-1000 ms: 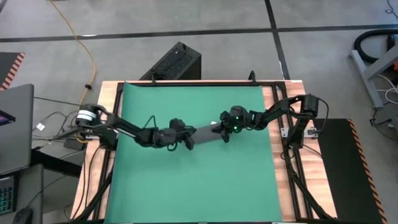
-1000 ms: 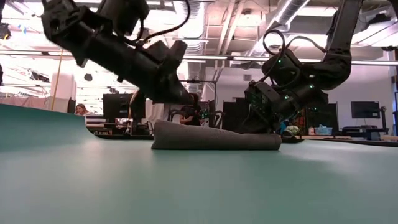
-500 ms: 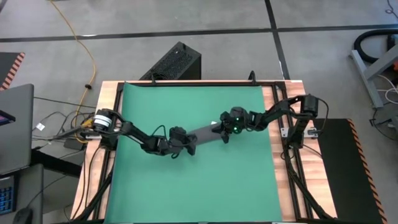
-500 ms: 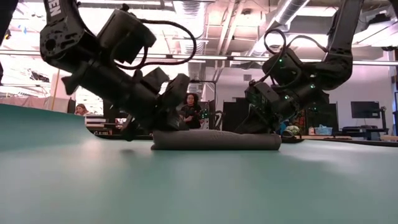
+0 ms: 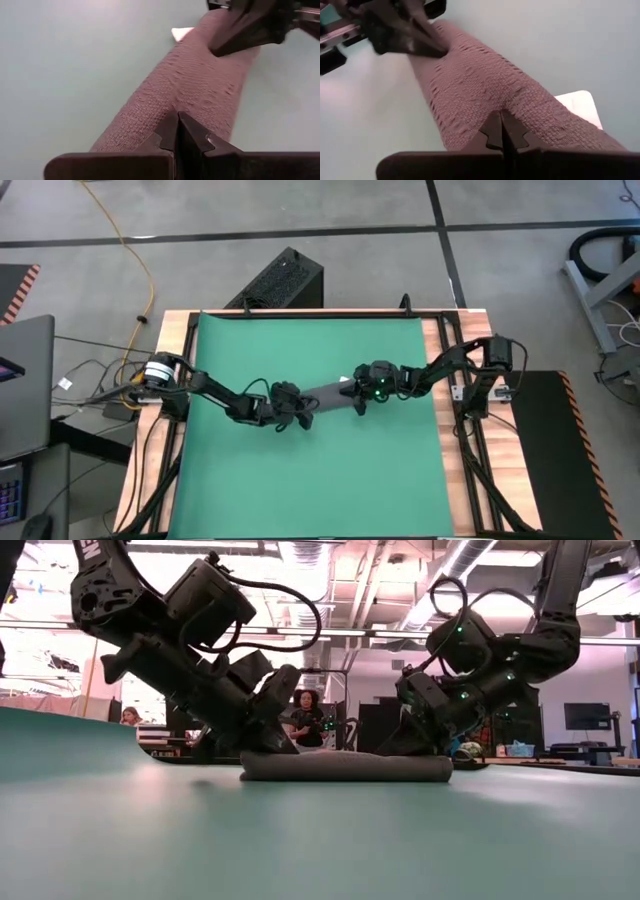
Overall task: Roll towel
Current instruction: Roll the gray towel
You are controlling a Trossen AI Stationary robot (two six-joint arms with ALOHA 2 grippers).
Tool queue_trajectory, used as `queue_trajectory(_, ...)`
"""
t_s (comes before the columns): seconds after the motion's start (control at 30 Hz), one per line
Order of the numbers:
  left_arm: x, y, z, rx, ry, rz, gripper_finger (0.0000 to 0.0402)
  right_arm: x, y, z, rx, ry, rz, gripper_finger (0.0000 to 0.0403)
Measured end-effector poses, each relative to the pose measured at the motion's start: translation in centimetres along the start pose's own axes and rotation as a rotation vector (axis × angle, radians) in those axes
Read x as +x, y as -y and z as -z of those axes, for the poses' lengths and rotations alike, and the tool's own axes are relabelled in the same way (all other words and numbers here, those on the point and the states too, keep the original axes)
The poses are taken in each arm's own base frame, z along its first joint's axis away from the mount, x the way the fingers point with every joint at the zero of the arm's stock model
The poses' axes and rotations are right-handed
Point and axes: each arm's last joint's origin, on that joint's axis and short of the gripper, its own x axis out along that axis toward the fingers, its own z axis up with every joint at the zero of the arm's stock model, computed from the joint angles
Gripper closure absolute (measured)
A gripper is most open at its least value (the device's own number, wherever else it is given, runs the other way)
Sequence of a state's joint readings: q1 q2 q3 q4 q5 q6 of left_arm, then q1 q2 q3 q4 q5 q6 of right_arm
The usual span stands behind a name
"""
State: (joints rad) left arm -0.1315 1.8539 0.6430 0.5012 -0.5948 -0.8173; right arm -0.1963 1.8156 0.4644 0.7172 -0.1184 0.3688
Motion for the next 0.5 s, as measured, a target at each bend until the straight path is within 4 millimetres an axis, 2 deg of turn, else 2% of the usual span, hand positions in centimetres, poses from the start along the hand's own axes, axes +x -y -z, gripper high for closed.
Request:
queue_trajectory(0.2, 0.6, -1.5, -1.3, 0.014, -0.044, -0.050, 0.0401, 0.2, -1.5, 0.5, 0.008, -0.002, -0.030, 0.0399)
queue_trajectory(0.5, 1.1, -2.2, -1.7, 0.063, -0.088, -0.039, 0.0402, 0.2, -3.3, 1.3, 0.013, 0.010, -0.016, 0.0399)
